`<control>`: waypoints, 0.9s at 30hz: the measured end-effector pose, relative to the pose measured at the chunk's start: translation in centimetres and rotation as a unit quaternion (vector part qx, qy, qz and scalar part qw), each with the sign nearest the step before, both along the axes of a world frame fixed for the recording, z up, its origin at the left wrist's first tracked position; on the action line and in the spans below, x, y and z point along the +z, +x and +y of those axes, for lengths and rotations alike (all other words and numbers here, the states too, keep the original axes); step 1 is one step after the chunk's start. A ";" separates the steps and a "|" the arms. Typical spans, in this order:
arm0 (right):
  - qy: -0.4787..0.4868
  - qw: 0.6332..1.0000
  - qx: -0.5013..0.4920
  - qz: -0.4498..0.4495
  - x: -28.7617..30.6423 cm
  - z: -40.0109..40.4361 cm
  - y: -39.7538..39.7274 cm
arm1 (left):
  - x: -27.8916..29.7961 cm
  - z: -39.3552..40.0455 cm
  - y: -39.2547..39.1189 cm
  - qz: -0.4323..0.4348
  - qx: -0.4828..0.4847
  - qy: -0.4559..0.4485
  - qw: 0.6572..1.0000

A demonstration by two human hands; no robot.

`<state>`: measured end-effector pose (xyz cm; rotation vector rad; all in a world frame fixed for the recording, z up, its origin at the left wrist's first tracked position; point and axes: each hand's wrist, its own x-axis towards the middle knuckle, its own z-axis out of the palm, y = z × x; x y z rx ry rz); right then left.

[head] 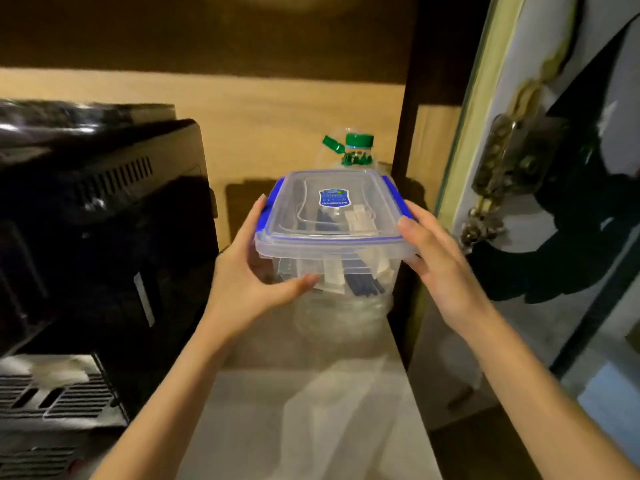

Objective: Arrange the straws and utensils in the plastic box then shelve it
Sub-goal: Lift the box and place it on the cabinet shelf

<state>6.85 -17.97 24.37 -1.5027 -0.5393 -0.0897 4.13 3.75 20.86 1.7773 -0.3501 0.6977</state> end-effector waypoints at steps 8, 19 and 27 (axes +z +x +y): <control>-0.033 0.992 0.034 -0.119 10.1 -0.1 0.9 | 10.4 -0.6 1.5 -0.091 0.013 -0.006 0.996; -0.001 0.981 0.001 -0.195 21.6 -0.3 2.0 | 23.4 -1.1 2.5 -0.203 0.000 0.035 0.979; 0.046 0.978 -0.037 -0.200 29.5 -0.7 4.0 | 32.3 -2.9 4.9 -0.232 -0.001 0.039 0.972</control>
